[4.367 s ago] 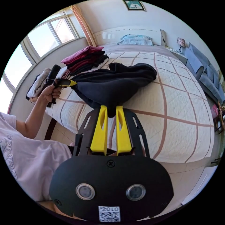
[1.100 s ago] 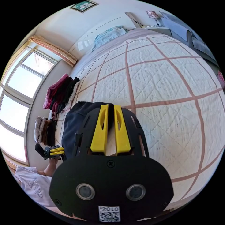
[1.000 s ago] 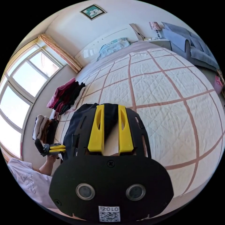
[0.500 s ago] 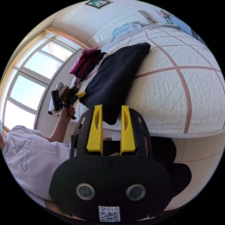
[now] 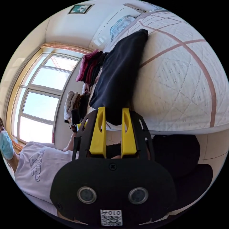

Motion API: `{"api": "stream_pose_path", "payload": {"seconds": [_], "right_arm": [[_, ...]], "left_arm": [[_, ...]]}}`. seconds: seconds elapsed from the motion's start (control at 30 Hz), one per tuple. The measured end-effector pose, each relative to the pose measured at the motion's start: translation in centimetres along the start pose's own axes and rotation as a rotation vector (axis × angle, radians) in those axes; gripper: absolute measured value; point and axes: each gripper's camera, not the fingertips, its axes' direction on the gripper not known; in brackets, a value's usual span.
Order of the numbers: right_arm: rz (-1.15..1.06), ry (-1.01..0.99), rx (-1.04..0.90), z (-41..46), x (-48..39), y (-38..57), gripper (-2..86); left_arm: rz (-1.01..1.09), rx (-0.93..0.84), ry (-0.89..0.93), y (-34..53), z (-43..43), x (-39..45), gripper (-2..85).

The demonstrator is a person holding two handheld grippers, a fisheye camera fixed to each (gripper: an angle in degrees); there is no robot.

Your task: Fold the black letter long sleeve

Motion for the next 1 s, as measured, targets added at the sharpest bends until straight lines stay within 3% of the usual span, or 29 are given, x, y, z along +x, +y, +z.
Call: {"api": "stream_pose_path", "payload": {"seconds": [0.2,0.47,0.57,0.87,1.0], "right_arm": [[-0.118,-0.07,0.015,-1.4,-4.3,-0.3,9.0],[-0.028,-0.136,0.049,-0.7,-4.5,1.8,8.9],[-0.038,-0.085,0.047,-0.3,-5.6,2.3,8.9],[-0.104,0.01,0.086,3.3,-9.7,4.1,8.9],[-0.065,-0.081,0.111,3.0,-9.0,3.7,8.9]], "left_arm": [[-0.055,0.107,0.121,-2.6,-1.3,-0.3,21.5],[-0.267,0.222,0.342,-1.3,-2.3,-3.4,24.8],[-0.252,0.276,0.395,-1.3,-2.7,-2.5,25.5],[-0.239,0.237,0.146,-2.5,-6.2,2.2,24.7],[-0.265,0.253,0.238,-0.7,-6.8,2.2,22.9]]}}
